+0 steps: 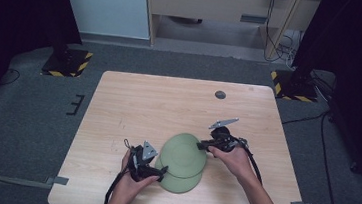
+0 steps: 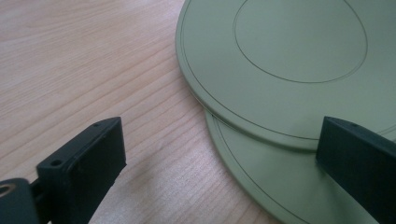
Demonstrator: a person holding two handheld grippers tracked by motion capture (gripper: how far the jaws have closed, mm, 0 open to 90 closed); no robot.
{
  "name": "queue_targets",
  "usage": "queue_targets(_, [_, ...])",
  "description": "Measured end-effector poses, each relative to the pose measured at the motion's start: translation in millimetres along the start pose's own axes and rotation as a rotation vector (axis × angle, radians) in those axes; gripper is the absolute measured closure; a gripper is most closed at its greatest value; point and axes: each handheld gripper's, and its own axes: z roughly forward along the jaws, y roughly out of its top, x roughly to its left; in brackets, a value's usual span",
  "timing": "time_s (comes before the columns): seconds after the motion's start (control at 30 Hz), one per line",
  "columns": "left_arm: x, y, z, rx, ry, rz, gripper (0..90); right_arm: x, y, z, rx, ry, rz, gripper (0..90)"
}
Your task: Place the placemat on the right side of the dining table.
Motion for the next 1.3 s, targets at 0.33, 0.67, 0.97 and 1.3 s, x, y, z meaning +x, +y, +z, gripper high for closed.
queue_targets(0.33, [3.9,0.5,2.4,0.0,0.03,-0.014,3.3,-10.5,-1.2,7.5,0.014,-0.02,0.035,81.6])
queue_targets(0.67, [5.4,1.8,4.8,0.007,0.037,-0.024,0.6,-4.7,0.3,0.6,-0.011,0.029,0.033,78.7])
queue_targets(0.97, [5.6,1.7,4.9,0.007,0.038,-0.022,0.3,-2.0,0.0,6.5,0.024,0.051,0.025,77.1])
queue_targets(1.3, [5.1,0.3,4.4,0.0,0.033,-0.028,1.9,-4.8,1.3,-4.5,0.0,0.05,0.043,83.6])
